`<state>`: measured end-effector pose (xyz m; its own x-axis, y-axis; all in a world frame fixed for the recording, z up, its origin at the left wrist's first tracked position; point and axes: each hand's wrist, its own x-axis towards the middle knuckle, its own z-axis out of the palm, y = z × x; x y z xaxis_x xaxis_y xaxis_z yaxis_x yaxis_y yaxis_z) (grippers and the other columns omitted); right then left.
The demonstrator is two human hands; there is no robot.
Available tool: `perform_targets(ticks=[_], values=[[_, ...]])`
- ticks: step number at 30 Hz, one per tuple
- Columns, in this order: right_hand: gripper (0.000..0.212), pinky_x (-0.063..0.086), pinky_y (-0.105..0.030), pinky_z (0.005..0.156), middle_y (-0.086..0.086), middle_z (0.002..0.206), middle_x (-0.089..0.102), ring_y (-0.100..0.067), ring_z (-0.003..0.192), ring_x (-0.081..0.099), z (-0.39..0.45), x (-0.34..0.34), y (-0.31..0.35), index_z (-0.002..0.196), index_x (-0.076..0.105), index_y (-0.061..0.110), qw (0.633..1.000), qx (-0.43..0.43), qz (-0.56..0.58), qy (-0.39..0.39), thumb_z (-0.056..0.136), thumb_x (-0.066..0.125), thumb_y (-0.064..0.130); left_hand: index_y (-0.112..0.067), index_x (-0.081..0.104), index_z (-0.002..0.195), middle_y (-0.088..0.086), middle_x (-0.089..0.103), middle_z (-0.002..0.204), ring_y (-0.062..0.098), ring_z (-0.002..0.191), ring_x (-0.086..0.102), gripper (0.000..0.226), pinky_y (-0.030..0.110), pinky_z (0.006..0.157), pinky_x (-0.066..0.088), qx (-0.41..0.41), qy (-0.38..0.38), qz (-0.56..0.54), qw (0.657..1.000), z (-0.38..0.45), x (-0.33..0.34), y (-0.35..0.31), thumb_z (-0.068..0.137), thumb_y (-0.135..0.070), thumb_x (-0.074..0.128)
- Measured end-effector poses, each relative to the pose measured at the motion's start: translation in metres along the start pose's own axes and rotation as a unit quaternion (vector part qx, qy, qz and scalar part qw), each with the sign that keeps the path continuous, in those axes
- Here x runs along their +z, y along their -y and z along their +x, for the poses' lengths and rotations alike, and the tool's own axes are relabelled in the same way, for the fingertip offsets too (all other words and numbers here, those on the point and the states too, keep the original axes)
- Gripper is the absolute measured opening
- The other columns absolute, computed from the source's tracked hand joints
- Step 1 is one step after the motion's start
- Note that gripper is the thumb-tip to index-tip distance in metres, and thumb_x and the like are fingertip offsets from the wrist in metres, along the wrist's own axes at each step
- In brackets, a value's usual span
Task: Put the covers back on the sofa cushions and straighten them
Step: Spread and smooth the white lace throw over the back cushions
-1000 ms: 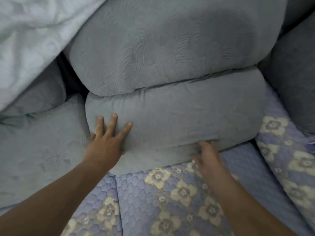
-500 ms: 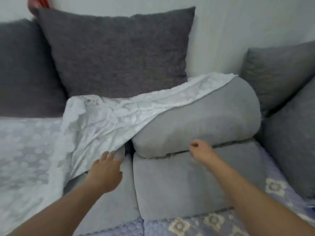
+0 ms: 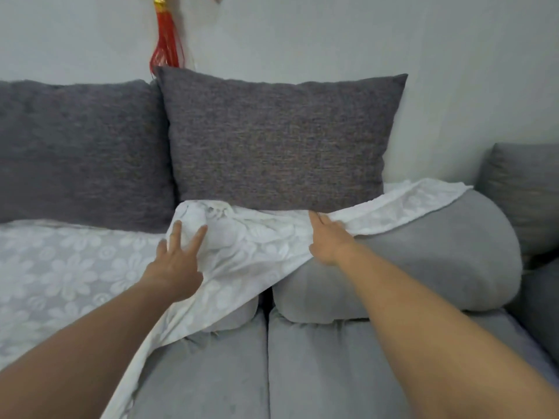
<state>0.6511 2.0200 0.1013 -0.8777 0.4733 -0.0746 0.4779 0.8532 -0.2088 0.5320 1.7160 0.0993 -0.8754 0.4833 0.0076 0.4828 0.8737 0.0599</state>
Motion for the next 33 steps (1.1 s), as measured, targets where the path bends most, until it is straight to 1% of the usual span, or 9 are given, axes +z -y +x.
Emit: perform_targets(ticks=[6, 8, 12, 16, 19, 23, 26, 29, 33], values=[[0.048, 0.037, -0.038, 0.102, -0.013, 0.138, 0.041, -0.036, 0.125, 0.040, -0.003, 0.005, -0.019, 0.144, 0.039, 0.023, 0.998, 0.038, 0.035, -0.025, 0.097, 0.052, 0.025, -0.039, 0.012, 0.155, 0.000, 0.037, 0.148, 0.027, 0.120, 0.047, 0.071, 0.043, 0.090, 0.045, 0.014, -0.073, 0.083, 0.994, 0.023, -0.002, 0.005, 0.096, -0.035, 0.052], [0.029, 0.041, -0.035, 0.094, -0.012, 0.123, 0.048, -0.034, 0.114, 0.048, -0.018, 0.015, -0.027, 0.125, 0.057, 0.017, 0.997, 0.033, 0.044, -0.060, 0.098, 0.055, 0.028, -0.027, 0.053, 0.127, -0.001, 0.060, 0.115, 0.021, 0.098, 0.053, 0.031, 0.038, 0.083, 0.043, 0.022, -0.103, 0.134, 0.985, 0.020, -0.005, 0.002, 0.097, -0.028, 0.045], [0.015, 0.043, -0.036, 0.079, -0.017, 0.109, 0.049, -0.032, 0.094, 0.050, -0.101, 0.070, -0.075, 0.098, 0.062, 0.004, 0.946, 0.083, 0.115, -0.292, 0.084, 0.057, 0.001, -0.012, 0.063, 0.085, 0.006, 0.057, 0.087, 0.024, 0.077, 0.051, 0.014, 0.037, 0.070, 0.042, 0.050, -0.172, -0.063, 0.982, -0.028, 0.029, 0.007, 0.095, -0.014, 0.053], [0.011, 0.049, -0.045, 0.093, -0.017, 0.127, 0.056, -0.029, 0.102, 0.058, -0.188, 0.112, -0.155, 0.101, 0.059, 0.017, 0.689, 0.369, 0.491, -0.384, 0.092, 0.053, 0.019, -0.017, 0.062, 0.091, -0.001, 0.054, 0.106, 0.012, 0.096, 0.055, 0.012, 0.027, 0.087, 0.045, 0.092, 0.024, -0.328, 0.940, -0.139, 0.081, -0.013, 0.101, -0.017, 0.055], [0.054, 0.045, -0.049, 0.103, -0.006, 0.130, 0.065, -0.031, 0.116, 0.061, -0.225, 0.128, -0.162, 0.130, 0.062, 0.033, 0.437, 0.266, 0.851, -0.119, 0.085, 0.054, 0.062, -0.032, 0.057, 0.123, -0.018, 0.047, 0.140, 0.001, 0.125, 0.047, 0.035, 0.019, 0.101, 0.040, 0.118, 0.391, -0.318, 0.856, -0.216, 0.124, -0.049, 0.100, -0.054, 0.041], [0.073, 0.029, -0.058, 0.116, -0.009, 0.147, 0.051, -0.035, 0.136, 0.047, -0.267, 0.165, -0.135, 0.146, 0.049, 0.024, 0.395, 0.256, 0.876, 0.107, 0.089, 0.054, 0.069, -0.027, 0.047, 0.143, -0.010, 0.041, 0.149, 0.007, 0.118, 0.049, 0.039, 0.018, 0.090, 0.040, 0.200, 0.515, -0.183, 0.813, -0.276, 0.153, -0.104, 0.107, -0.037, 0.037], [0.061, 0.046, -0.058, 0.102, -0.014, 0.136, 0.061, -0.038, 0.122, 0.060, -0.292, 0.190, -0.156, 0.130, 0.066, 0.014, 0.303, 0.300, 0.903, 0.050, 0.099, 0.043, 0.061, -0.024, 0.047, 0.143, -0.014, 0.040, 0.150, 0.011, 0.128, 0.047, 0.039, 0.021, 0.094, 0.037, 0.213, 0.553, -0.155, 0.790, -0.297, 0.170, -0.130, 0.106, -0.035, 0.039], [0.037, 0.057, -0.058, 0.082, -0.020, 0.130, 0.064, -0.040, 0.112, 0.065, -0.314, 0.180, -0.172, 0.119, 0.071, 0.003, 0.299, 0.288, 0.905, 0.087, 0.092, 0.061, 0.025, -0.031, 0.048, 0.143, -0.022, 0.035, 0.153, 0.005, 0.135, 0.037, 0.040, 0.020, 0.100, 0.025, 0.243, 0.581, -0.104, 0.770, -0.308, 0.182, -0.134, 0.105, -0.040, 0.043], [0.079, 0.060, -0.045, 0.075, -0.020, 0.126, 0.066, -0.034, 0.106, 0.069, -0.305, 0.164, -0.183, 0.115, 0.073, 0.001, 0.470, 0.257, 0.815, 0.220, 0.043, 0.101, 0.019, -0.054, 0.047, 0.126, -0.032, 0.027, 0.153, -0.007, 0.130, 0.010, 0.025, 0.027, 0.112, 0.003, 0.301, 0.586, -0.053, 0.751, -0.316, 0.195, -0.137, 0.102, -0.048, 0.046]])
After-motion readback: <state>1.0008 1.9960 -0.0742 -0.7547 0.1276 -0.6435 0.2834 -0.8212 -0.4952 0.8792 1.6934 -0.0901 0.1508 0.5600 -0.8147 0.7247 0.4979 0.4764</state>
